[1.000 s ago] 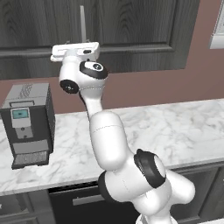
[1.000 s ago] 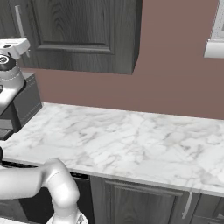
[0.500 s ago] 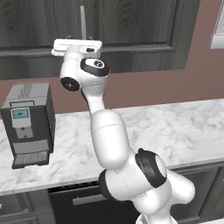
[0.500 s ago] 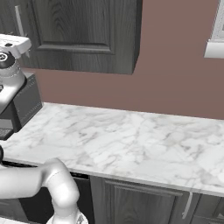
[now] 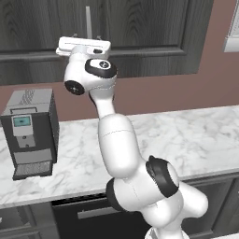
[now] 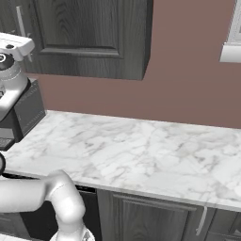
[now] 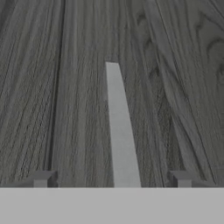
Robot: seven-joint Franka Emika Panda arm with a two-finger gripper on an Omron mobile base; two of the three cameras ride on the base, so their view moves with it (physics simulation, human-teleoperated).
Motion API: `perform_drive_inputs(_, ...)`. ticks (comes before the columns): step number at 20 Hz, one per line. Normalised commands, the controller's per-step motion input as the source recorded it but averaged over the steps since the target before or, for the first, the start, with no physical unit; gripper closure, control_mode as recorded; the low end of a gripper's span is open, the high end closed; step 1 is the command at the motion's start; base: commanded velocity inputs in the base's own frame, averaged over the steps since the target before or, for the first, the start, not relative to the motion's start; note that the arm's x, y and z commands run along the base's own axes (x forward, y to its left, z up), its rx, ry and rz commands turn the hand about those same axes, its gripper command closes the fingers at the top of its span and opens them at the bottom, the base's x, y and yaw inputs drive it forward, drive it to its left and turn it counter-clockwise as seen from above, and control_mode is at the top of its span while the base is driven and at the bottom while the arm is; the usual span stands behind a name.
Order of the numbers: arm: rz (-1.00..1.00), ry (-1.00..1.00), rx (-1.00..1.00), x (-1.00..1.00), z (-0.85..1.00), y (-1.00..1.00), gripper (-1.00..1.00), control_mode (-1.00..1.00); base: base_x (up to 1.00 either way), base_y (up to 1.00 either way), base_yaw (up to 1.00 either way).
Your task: Move the mustard and mayonnaise from the cabinet to the dining counter.
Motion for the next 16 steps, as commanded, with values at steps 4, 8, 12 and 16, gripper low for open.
perform_drive_inputs(4, -0.12, 0.0, 0.0, 0.0, 0.0, -0.01, -1.0, -1.0, 0.0, 0.0, 0.0)
perform_drive_inputs(8, -0.12, 0.0, 0.0, 0.01, 0.0, -0.12, 1.0, -1.0, 0.0, 0.0, 0.0)
perform_drive_inputs(12, -0.04, 0.04, 0.0, 0.0, 0.0, -0.34, 1.0, -1.0, 0.0, 0.0, 0.0)
perform_drive_inputs(16, 0.0, 0.04, 0.04, 0.0, 0.0, -0.65, 1.0, -1.0, 0.0, 0.0, 0.0)
